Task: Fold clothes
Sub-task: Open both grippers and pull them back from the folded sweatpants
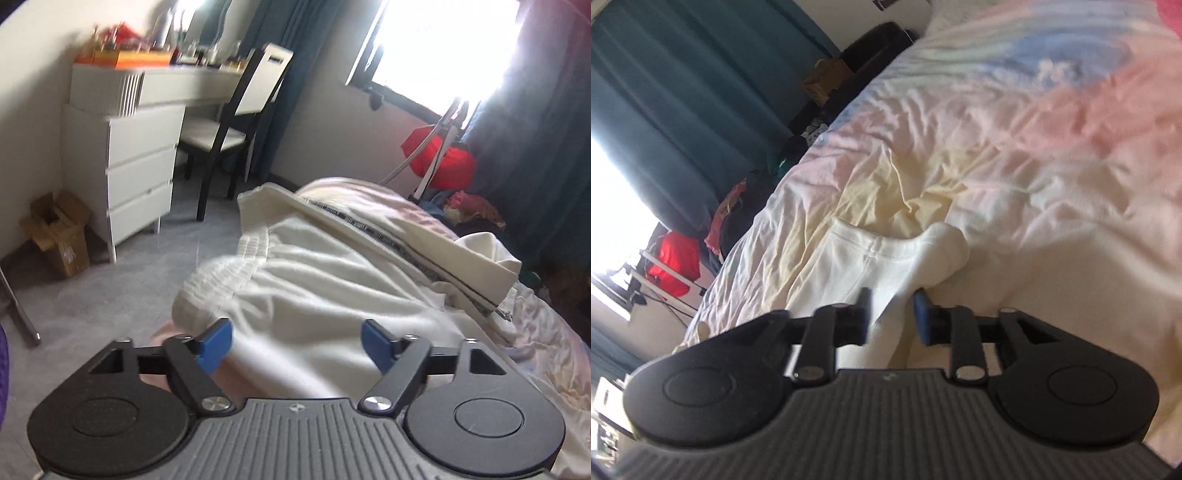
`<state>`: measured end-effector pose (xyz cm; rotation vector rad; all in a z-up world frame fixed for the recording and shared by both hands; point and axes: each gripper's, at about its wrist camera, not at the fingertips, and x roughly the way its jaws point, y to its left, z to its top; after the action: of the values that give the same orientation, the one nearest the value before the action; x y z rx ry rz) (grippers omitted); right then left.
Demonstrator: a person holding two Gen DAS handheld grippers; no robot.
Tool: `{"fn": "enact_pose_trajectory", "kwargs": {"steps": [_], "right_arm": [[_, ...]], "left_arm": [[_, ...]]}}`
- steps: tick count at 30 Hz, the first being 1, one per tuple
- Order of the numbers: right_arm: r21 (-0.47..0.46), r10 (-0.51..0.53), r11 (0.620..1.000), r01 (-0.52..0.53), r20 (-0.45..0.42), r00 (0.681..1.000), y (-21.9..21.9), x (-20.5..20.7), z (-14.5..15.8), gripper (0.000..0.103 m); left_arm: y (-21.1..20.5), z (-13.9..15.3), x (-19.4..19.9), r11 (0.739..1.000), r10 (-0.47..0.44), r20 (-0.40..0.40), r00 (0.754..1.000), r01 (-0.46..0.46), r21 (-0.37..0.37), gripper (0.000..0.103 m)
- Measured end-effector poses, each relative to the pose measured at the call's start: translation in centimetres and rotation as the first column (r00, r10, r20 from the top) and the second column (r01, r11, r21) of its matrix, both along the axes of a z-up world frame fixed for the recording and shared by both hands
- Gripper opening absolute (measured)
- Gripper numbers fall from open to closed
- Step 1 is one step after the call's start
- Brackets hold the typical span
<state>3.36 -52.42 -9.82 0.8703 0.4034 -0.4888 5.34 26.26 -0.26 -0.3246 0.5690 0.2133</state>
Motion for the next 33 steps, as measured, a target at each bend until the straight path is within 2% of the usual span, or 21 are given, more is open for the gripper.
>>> {"fn": "enact_pose_trajectory", "kwargs": {"steps": [1,2,3,4,8,12,17,19,22,26,30,33], "right_arm": [[-0.045,0.013,0.999,-0.013,0.000,1.000,0.6,-0.3,1.1,0.078],[-0.090,0.027,0.996,-0.027,-0.002,1.000,1.2,-0.6,2.1,0.087],[-0.134,0.042,0.990,-0.042,-0.002,0.999,1.8,-0.8,3.2,0.089],[-0.175,0.075,0.982,-0.072,0.008,0.997,2.8,-0.8,4.4,0.089],[-0.325,0.241,0.922,-0.212,0.052,0.969,8.1,-1.0,9.2,0.088],[-0.433,0.415,0.832,-0.348,0.067,0.908,14.3,-1.1,12.2,0.088],[-0.503,0.548,0.736,-0.454,0.048,0.835,20.1,-0.6,13.7,0.088],[-0.518,0.578,0.710,-0.477,0.041,0.815,21.6,-0.1,13.8,0.087],[-0.533,0.612,0.676,-0.508,0.022,0.791,23.1,1.2,13.6,0.087],[-0.560,0.635,0.641,-0.524,0.004,0.772,24.2,2.7,13.1,0.087],[-0.596,0.634,0.627,-0.501,0.017,0.773,25.1,3.2,11.0,0.087],[-0.592,0.607,0.626,-0.508,-0.039,0.794,25.7,4.1,8.3,0.087]], "left_arm": [[-1.2,0.9,-0.4,0.999,-0.018,0.026,1.000,0.017,0.045,0.101],[-2.4,1.8,-0.8,0.996,-0.040,0.047,0.998,0.036,0.087,0.103],[-3.7,2.7,-1.2,0.990,-0.063,0.066,0.996,0.054,0.130,0.103],[-4.9,3.5,-1.6,0.986,-0.085,0.079,0.993,0.072,0.153,0.103],[-9.9,6.1,-2.6,0.975,-0.180,0.135,0.974,0.158,0.157,0.103],[-15.2,8.0,-3.1,0.958,-0.252,0.176,0.951,0.220,0.183,0.103],[-21.8,8.4,-2.6,0.905,-0.372,0.178,0.911,0.313,0.287,0.103],[-23.9,8.1,-2.3,0.890,-0.405,0.185,0.896,0.339,0.305,0.103],[-26.4,7.4,-1.2,0.882,-0.429,0.191,0.883,0.363,0.301,0.103],[-27.9,6.0,1.6,0.890,-0.424,0.196,0.884,0.368,0.268,0.103],[-28.5,3.0,4.1,0.901,-0.397,0.233,0.888,0.328,0.285,0.103],[-28.5,-0.4,5.0,0.896,-0.389,0.249,0.887,0.301,0.327,0.103]]}}
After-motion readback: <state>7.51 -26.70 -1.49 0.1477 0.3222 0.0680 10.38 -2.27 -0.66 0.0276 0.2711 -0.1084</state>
